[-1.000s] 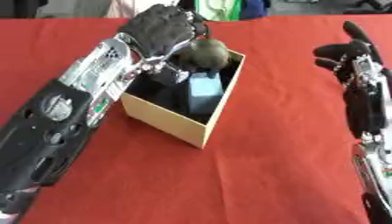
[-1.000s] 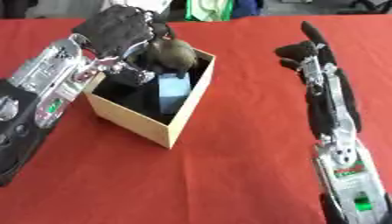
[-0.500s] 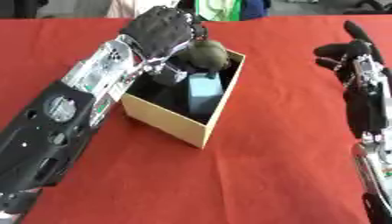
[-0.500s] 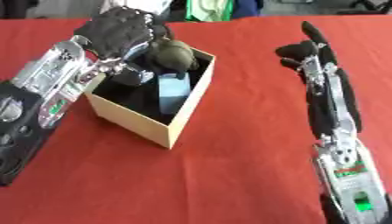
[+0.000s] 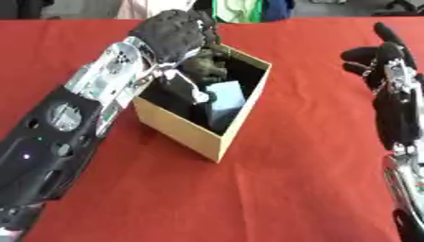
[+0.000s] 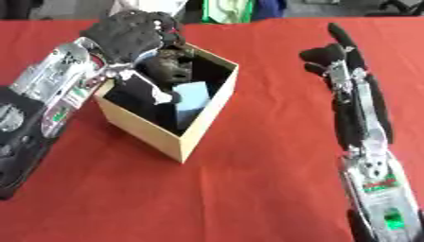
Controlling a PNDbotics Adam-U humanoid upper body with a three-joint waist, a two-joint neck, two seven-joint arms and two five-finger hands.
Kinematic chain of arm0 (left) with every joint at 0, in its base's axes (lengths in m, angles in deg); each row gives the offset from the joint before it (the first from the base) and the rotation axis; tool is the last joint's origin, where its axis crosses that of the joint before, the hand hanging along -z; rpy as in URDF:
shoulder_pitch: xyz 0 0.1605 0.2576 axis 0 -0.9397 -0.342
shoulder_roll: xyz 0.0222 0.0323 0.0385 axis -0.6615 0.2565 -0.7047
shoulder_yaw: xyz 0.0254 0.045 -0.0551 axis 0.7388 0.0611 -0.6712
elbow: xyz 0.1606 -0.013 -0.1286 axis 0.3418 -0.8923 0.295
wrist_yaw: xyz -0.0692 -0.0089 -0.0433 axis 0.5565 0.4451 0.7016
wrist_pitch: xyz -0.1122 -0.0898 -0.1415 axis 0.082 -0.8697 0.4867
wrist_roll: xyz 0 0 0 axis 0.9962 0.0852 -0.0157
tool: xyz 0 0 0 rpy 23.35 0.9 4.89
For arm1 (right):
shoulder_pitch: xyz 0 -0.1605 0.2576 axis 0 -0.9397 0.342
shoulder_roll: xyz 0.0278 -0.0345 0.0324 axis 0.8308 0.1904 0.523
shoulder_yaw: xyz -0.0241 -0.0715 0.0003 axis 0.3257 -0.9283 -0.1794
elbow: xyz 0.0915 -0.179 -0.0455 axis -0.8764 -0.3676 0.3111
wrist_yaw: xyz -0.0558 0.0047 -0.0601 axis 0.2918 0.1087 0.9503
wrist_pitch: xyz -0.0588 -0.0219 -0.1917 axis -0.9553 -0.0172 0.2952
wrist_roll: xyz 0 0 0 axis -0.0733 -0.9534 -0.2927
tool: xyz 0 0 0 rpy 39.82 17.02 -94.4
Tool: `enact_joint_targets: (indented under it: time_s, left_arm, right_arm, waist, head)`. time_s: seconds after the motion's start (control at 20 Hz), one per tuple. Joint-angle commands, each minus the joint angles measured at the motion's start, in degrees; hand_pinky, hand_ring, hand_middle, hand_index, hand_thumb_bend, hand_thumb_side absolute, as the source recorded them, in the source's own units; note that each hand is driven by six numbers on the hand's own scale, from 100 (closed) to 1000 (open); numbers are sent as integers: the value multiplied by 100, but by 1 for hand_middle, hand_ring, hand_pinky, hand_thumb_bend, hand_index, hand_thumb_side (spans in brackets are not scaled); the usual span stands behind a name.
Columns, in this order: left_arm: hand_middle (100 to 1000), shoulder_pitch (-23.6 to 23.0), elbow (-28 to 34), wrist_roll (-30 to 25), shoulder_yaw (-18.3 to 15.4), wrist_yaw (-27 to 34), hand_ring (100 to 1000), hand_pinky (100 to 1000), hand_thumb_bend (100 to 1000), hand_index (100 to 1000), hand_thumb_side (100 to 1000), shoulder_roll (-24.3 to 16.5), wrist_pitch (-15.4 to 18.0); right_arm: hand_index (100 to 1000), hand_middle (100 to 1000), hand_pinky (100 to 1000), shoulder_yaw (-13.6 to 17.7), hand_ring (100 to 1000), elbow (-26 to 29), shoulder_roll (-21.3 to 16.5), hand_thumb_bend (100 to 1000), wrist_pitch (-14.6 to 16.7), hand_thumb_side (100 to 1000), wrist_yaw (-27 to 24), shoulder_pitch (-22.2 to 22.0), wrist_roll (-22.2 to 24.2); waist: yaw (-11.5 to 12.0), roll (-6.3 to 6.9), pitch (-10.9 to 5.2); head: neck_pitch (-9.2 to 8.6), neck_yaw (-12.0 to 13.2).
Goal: Pick up objects on the table and place them in the box.
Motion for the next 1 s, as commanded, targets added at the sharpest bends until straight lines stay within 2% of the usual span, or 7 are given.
enact_joint_targets:
  time_s: [0.05, 0.2, 0.25, 0.5, 0.55, 0.7, 1.0]
  left_arm:
    - [851, 114, 328, 42, -125, 81, 925, 768, 523, 855, 680, -169, -24]
    - [839, 103, 563, 62, -188, 239, 909, 755, 444, 841, 662, -205, -88]
    - [832, 100, 655, 57, -223, 309, 901, 747, 367, 837, 713, -217, -114]
    - [809, 59, 1211, -62, -386, 934, 866, 719, 253, 827, 676, -315, -270]
    - [794, 47, 1377, -53, -452, 1155, 839, 698, 100, 820, 670, -350, -334]
    - [769, -47, 1965, 145, -686, 2166, 798, 672, 100, 822, 752, -561, -688]
    - [756, -621, 3277, 1102, -1045, 4489, 769, 648, 100, 839, 723, -1385, -1589]
  right_arm:
    - [1000, 652, 808, -11, 793, 129, -47, 100, -8, 923, -31, 47, -6]
    - [1000, 652, 808, -20, 793, 131, -43, 100, -11, 925, -36, 39, 0]
    - [1000, 652, 808, -24, 793, 131, -41, 100, -12, 922, -38, 35, 3]
    - [1000, 652, 808, -18, 793, 140, -31, 100, -12, 919, -34, 26, -3]
    - [1000, 652, 808, -13, 793, 144, -30, 100, -11, 913, -29, 28, -7]
    - [1000, 652, 808, 28, 793, 157, -42, 100, -5, 903, 4, 27, -44]
    - [1000, 654, 807, 136, 792, 202, -81, 100, 7, 880, 115, 16, -175]
  waist:
    - [7, -3, -166]
    - [18, -2, -176]
    - [22, -3, -178]
    - [41, -9, -205]
    - [54, -11, -219]
    - [110, -10, -271]
    - [272, -13, -392]
  head:
    - [-67, -16]
    - [-63, -27]
    - [-63, -32]
    - [8, -67]
    - [59, -85]
    - [208, -158]
    - [414, -322]
